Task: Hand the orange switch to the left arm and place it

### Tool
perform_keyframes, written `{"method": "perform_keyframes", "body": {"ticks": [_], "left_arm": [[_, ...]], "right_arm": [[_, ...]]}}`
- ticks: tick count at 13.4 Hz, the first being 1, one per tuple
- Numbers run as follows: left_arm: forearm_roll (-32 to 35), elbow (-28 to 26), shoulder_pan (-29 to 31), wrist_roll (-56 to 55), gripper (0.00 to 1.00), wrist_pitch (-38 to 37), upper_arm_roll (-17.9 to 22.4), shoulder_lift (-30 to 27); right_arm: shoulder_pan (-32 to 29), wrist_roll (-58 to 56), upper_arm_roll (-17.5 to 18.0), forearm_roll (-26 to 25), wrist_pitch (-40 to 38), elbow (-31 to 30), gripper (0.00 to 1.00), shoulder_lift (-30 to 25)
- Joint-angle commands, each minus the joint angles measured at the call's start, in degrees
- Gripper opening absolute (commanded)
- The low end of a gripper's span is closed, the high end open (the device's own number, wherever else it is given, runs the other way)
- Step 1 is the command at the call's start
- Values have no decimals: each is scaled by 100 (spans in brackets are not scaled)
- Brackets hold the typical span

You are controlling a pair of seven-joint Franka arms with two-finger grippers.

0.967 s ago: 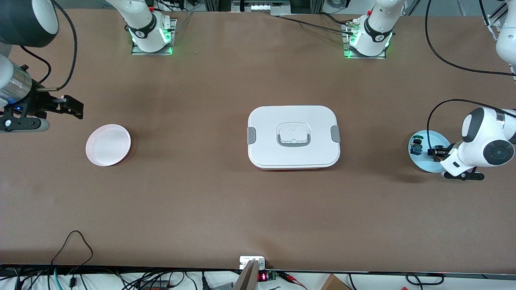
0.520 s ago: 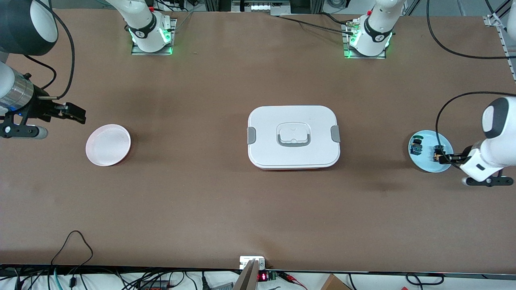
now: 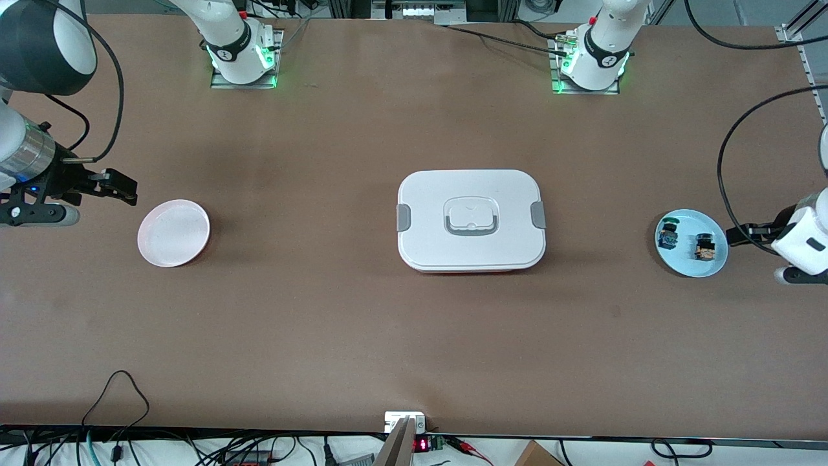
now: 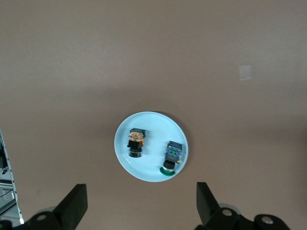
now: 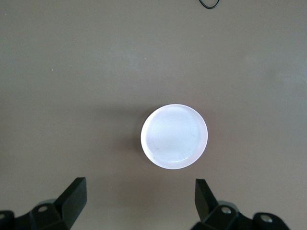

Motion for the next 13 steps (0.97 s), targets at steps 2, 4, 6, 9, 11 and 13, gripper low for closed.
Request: {"method": "perform_keyframes", "body": {"ticks": [2,4,6,9,11,13], "left_arm": [[-1052,24,-658,228,100,-453,582,-1006],[-1844,68,-1377,245,100,-647,1660,-1455],[-2739,-2,-2308,803,100,-770,3196,-1825],[-3419,-606,-3251,1440,100,-561,4747,-2220],[-3447,-1169,-3411,1423,100,-165,4874,-2528],[-3290,-1355,-3533,1283,100,-199,4883,-2608]], "right_arm": [[-50,-51,34,106,-322,-123,100,-270],[-59,-138,34,106,-339,-105,100,-270],[-41,-130,42,106,-340,8,100,-218],[-50,-121,43,124,-339,79,100,-218],[-76,-139,25,421,-348,88,100,-244],[-59,-139,33,414,-584,79,100,-305]]}}
